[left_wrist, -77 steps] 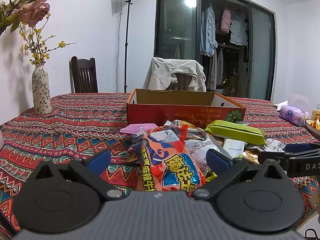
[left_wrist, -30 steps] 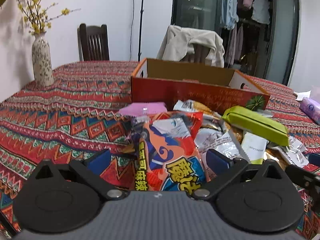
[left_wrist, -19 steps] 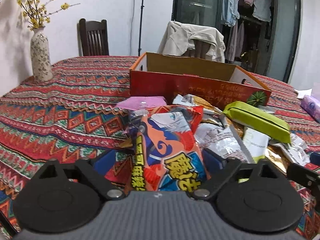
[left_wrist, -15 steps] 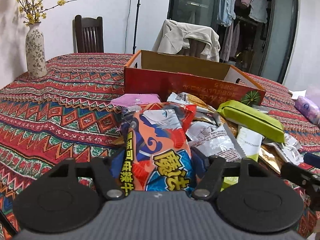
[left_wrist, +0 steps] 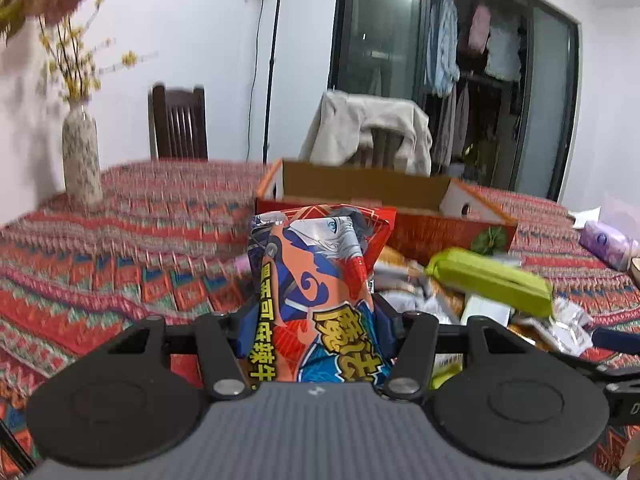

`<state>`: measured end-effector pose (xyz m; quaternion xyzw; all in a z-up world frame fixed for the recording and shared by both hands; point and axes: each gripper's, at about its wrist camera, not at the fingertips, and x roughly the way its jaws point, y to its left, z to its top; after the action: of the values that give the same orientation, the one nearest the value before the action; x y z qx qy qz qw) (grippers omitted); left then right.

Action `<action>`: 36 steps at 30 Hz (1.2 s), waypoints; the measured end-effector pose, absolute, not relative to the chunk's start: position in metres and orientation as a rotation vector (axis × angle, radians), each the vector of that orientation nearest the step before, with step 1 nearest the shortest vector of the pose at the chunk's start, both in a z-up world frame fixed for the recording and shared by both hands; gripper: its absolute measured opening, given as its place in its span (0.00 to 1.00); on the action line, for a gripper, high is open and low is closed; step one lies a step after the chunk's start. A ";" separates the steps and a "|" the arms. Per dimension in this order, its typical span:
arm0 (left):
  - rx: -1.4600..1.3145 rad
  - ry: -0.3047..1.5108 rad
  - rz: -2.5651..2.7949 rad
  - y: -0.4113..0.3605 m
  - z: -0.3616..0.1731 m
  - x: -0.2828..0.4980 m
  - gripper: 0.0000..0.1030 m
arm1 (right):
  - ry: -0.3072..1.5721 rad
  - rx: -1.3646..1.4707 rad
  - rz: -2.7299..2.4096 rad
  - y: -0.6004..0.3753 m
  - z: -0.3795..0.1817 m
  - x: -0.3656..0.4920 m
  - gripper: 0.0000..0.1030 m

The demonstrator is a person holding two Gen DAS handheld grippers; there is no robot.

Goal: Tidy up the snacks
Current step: 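Grasp the orange-blue snack bag with the left gripper while the right grasps the lime-green pack, then carry the orange-blue bag and lime-green pack over the cardboard box with both grippers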

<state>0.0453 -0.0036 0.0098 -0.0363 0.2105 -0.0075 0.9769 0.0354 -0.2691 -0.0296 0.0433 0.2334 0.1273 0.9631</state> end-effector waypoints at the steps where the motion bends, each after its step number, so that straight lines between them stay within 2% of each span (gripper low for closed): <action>1: -0.070 0.406 -0.017 -0.004 0.012 0.044 0.55 | 0.472 0.087 0.258 -0.269 -0.030 0.035 1.00; 15: -0.052 0.348 -0.010 -0.002 0.023 0.057 0.55 | 0.427 -0.014 0.221 -0.268 -0.007 0.066 1.00; 23: -0.054 0.347 -0.014 -0.002 0.024 0.064 0.55 | 0.481 -0.175 0.267 -0.242 0.007 0.118 0.99; 25: -0.056 0.351 -0.015 -0.002 0.023 0.066 0.55 | 0.510 -0.208 0.273 -0.234 0.006 0.134 0.94; 27: -0.059 0.356 -0.016 -0.002 0.021 0.067 0.55 | 0.546 -0.228 0.291 -0.228 0.003 0.149 0.84; 30: -0.064 0.364 -0.010 0.001 0.020 0.068 0.55 | 0.606 -0.228 0.330 -0.226 -0.006 0.164 0.73; 34: -0.077 0.375 -0.008 0.005 0.018 0.070 0.55 | 0.632 -0.209 0.357 -0.226 -0.015 0.166 0.63; 36: -0.080 0.378 -0.007 0.006 0.017 0.070 0.55 | 0.639 -0.201 0.378 -0.226 -0.015 0.162 0.47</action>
<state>0.0697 0.0064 0.0174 -0.0399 0.1880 -0.0035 0.9813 0.1622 -0.2261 -0.0153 -0.0982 0.3117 0.1846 0.9269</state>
